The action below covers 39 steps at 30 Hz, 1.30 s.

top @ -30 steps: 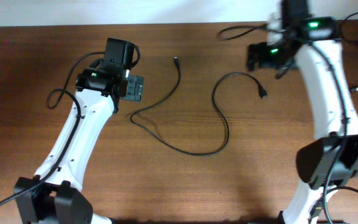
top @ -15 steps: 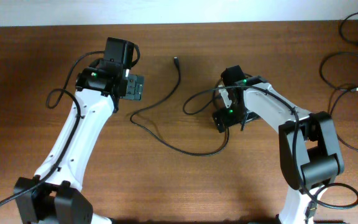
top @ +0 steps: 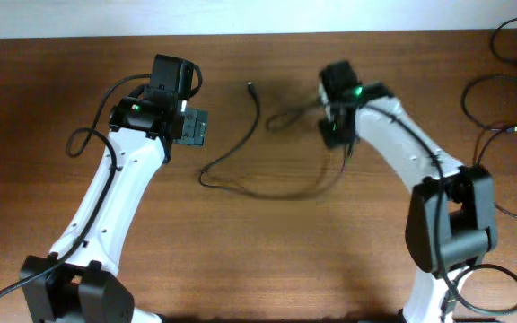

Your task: Untangle cables

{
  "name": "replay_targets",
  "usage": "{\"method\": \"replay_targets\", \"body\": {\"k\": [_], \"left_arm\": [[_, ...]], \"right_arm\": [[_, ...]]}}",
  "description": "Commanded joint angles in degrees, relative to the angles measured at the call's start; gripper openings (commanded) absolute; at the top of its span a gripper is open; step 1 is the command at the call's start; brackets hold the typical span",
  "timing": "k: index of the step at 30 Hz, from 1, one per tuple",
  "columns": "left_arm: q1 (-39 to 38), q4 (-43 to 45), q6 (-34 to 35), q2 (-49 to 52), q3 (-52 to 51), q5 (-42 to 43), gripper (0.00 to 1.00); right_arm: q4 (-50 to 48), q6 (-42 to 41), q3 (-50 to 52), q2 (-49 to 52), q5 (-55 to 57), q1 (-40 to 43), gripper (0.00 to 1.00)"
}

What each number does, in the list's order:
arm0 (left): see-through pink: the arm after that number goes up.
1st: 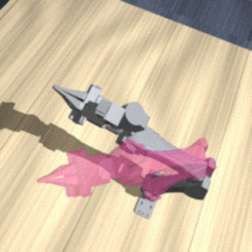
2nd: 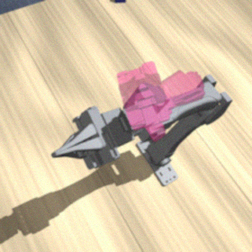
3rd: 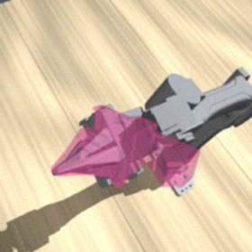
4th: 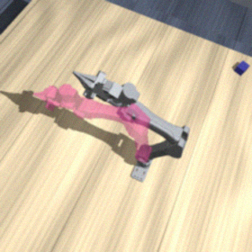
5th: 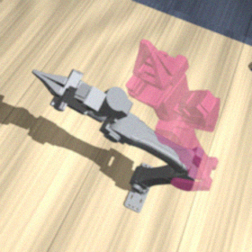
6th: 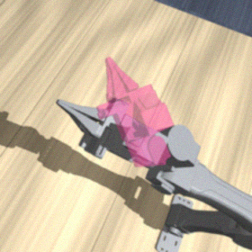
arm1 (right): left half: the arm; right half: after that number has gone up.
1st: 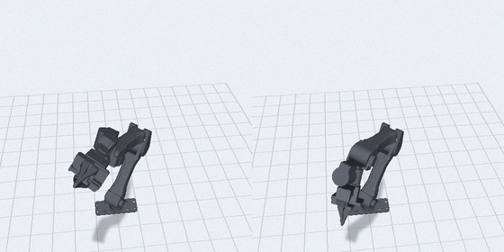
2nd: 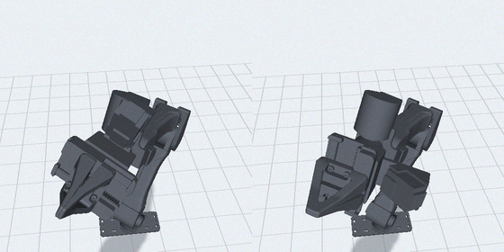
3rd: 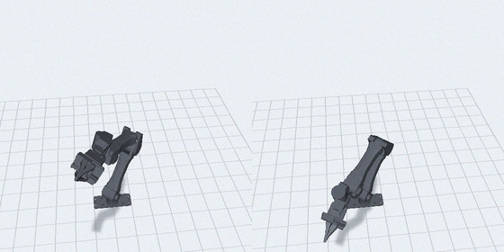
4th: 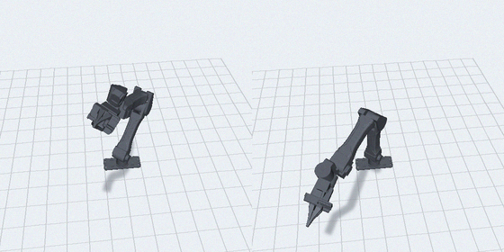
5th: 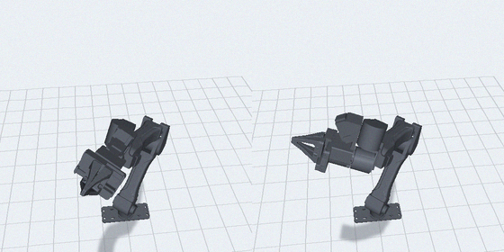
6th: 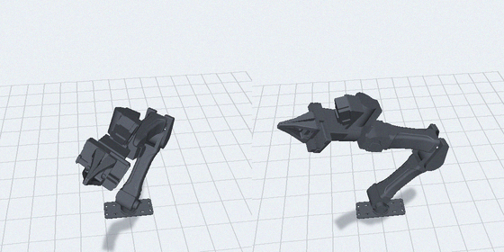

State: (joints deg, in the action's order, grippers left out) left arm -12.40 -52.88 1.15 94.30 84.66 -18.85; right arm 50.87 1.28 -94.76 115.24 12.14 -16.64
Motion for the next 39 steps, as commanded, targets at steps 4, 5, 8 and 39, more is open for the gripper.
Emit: {"method": "replay_targets", "body": {"k": [4,5,8,39], "left_arm": [[0.3,0.1,0.1,0.1,1.1,0.0,0.99],[0.3,0.1,0.1,0.1,1.1,0.0,0.99],[0.3,0.1,0.1,0.1,1.1,0.0,0.99],[0.3,0.0,0.1,0.1,1.1,0.0,0.99]], "right_arm": [[-10.7,-0.7,-18.2,-1.6,12.5,17.1,0.04],[-11.8,-0.7,-20.3,-1.6,12.5,23.0,0.04],[-8.5,-0.7,-27.2,-1.6,11.1,33.3,0.04],[-7.0,-10.8,-17.4,20.2,-5.8,9.2,0.04]]}}
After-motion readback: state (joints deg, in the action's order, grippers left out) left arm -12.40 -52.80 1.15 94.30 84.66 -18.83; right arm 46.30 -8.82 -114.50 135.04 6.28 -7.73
